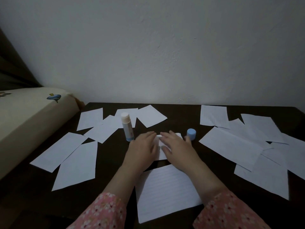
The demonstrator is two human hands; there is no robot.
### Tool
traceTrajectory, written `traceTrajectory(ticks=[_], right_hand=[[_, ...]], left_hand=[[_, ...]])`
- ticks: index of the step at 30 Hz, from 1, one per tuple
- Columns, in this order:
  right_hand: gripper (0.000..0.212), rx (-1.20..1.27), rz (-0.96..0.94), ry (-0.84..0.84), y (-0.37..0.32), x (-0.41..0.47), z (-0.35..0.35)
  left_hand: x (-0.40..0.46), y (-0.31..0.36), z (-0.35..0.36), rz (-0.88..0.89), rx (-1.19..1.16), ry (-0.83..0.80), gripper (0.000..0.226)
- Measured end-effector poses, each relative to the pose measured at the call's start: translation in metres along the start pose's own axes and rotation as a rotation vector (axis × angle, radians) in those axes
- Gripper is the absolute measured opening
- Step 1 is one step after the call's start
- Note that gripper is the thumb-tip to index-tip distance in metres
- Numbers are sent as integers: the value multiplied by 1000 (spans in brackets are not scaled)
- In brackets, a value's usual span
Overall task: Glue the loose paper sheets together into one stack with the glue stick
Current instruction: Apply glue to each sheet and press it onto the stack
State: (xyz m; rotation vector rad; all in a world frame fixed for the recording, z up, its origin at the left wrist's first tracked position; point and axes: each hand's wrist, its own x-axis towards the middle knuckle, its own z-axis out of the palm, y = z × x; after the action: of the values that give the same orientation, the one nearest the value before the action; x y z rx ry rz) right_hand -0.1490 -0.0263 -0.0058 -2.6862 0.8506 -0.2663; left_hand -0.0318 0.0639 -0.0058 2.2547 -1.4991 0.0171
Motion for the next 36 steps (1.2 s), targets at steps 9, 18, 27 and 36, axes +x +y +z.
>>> traceTrajectory(ticks=[9, 18, 27, 36], right_hand=[[52, -140, 139, -177, 0, 3, 22], [68, -98, 307, -159, 2, 1, 17], [73, -64, 322, -159, 3, 1, 16], [52, -147, 112, -302, 0, -14, 2]], left_hand=[[9, -1, 12, -41, 183, -322, 52], [11, -1, 12, -280, 165, -340, 67], [8, 2, 7, -261, 178, -302, 68], [-5, 11, -1, -18, 141, -369, 52]])
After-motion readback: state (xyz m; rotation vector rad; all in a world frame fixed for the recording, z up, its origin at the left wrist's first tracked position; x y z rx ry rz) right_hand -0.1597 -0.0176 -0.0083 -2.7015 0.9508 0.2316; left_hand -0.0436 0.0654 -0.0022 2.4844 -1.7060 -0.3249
